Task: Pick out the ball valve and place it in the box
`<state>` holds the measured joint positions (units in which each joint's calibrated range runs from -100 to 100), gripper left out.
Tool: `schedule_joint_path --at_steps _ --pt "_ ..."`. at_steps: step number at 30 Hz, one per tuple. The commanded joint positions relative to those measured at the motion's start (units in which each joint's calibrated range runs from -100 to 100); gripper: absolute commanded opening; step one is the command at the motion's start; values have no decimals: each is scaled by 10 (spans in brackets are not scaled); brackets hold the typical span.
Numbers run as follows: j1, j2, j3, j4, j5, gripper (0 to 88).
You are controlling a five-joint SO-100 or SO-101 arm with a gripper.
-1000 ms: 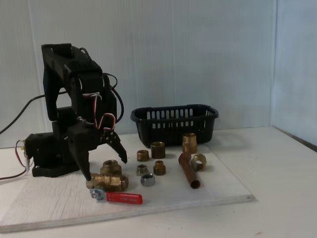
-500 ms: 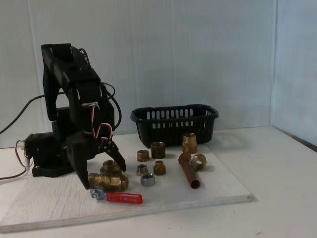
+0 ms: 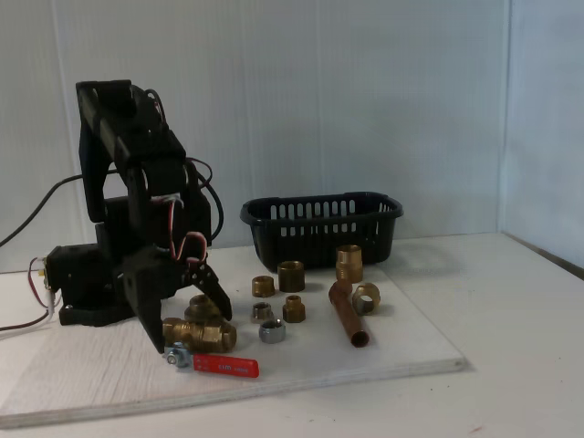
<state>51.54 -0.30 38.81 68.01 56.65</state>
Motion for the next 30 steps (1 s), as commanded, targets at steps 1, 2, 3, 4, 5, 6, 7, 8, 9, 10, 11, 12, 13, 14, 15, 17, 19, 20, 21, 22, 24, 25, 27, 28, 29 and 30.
schedule_joint_path --at_steps 1,2,3,4,5,6,7,8,9,10,11,12,13,14,15,17,19,20,21,22,24,25,27,28,29,30 --pt "0 -2 19 -41 0 364" --pt "0 -2 28 -56 0 364" --pt "1 -2 34 -67 0 364" --pt "2 -2 36 -72 0 364" --pt "2 -2 36 -74 0 364" --pt "2 -2 36 -75 0 364" --pt "2 -3 34 -75 0 364" --pt "2 -3 34 -75 0 364" --pt "2 -3 34 -75 0 364" --pt "2 -3 34 -75 0 364" --pt "2 -3 34 -75 0 364" --pt "2 -3 34 -75 0 363" --pt "2 -3 34 -75 0 356" --pt "2 -3 34 -75 -1 337" --pt "2 -3 35 -75 -1 310" --pt "0 -3 37 -75 -1 249" --pt "-2 -3 39 -75 -1 195" --pt "-2 -3 40 -75 -1 173" --pt "-2 -3 41 -75 -1 154" --pt "-2 -3 41 -75 -1 140" --pt "-3 -3 41 -75 -1 121" --pt "-3 -3 41 -75 -1 117" --pt "-3 -3 41 -75 -1 115" --pt "-3 -3 41 -75 -1 115" --pt "-3 -3 41 -75 -1 115" --pt "-3 -3 41 -75 -1 115"
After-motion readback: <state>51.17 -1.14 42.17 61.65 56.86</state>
